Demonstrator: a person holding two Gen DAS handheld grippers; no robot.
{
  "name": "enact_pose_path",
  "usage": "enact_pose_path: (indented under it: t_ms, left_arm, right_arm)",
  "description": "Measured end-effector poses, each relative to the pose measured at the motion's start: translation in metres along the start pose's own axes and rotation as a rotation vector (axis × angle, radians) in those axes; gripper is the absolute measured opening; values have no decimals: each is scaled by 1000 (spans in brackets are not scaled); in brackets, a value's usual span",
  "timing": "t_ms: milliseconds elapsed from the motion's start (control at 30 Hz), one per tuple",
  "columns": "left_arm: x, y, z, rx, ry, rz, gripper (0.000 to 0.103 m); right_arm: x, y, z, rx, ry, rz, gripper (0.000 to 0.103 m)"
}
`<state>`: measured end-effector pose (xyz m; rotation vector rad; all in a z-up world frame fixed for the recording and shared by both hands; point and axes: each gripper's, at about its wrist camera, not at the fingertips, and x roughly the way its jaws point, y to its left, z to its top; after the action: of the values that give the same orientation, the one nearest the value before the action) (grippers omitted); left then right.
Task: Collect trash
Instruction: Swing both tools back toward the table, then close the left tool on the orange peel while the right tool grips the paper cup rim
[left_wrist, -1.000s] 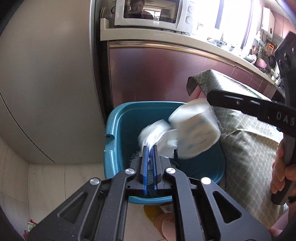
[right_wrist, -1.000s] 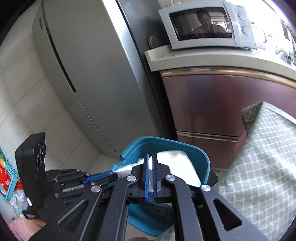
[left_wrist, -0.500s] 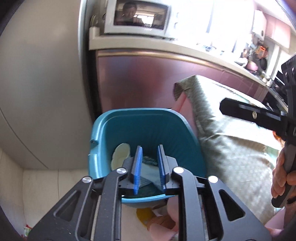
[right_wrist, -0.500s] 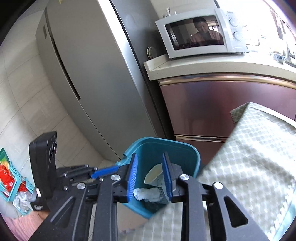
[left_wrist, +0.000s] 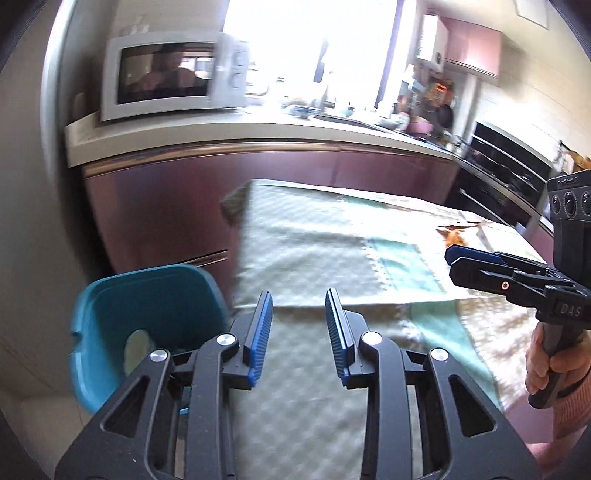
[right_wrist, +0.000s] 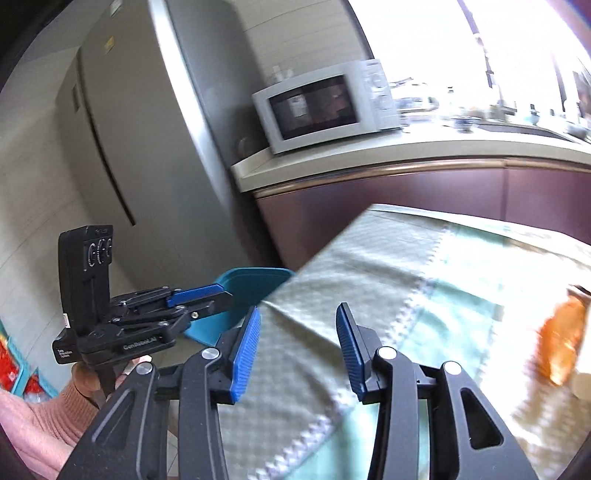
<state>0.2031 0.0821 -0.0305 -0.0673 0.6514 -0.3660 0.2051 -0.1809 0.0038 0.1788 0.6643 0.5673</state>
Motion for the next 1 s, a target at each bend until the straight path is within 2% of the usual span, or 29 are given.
enact_pose_path:
  t_ms: [200,467,733,1000]
  left_arm:
    - [32,-73,10,79,43,-103,30]
    - [70,-147,14,155,88,-187,30]
    - [108,-189,31,190,126,-235,30]
    - [146,-217,44,210,169,-244,30]
  right_arm:
    - [-52,-64,-21,157,-51,-112,41]
    - [-82,-127,-43,327,-98,-189,41]
    - [-81,-168,-56,475,-115,-164,42]
    - [-73,-194,-63,601,-138,-112,42]
